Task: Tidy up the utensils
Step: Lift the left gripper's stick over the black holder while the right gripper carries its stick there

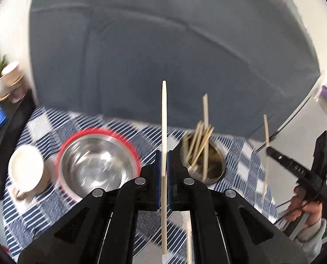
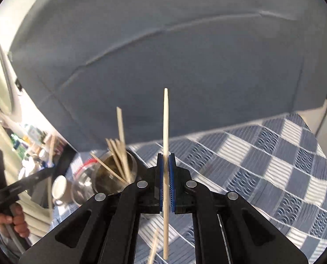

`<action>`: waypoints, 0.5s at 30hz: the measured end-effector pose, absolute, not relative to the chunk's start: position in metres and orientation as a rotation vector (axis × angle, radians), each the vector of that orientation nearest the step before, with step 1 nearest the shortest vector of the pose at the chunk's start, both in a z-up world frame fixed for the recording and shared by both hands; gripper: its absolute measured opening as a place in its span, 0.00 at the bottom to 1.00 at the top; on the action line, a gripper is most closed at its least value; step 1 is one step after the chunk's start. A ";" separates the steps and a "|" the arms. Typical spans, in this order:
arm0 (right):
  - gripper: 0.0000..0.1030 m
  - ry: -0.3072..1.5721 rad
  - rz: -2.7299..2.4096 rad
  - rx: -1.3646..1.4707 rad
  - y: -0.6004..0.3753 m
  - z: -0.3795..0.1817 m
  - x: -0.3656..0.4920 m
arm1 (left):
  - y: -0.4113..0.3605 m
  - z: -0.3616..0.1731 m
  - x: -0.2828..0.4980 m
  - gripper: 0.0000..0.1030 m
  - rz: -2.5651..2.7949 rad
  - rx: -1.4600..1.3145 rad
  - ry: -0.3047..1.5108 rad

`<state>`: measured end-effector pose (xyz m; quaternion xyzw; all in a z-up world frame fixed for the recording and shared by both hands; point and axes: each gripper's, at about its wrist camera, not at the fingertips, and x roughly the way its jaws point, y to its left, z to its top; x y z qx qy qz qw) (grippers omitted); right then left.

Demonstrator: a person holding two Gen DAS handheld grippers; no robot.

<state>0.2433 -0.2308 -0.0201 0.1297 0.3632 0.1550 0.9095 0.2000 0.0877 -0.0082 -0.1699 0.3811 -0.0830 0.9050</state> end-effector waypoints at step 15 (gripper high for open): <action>0.05 0.580 0.465 0.376 -0.175 -0.006 0.288 | 0.038 0.000 0.256 0.05 -0.283 -0.346 0.573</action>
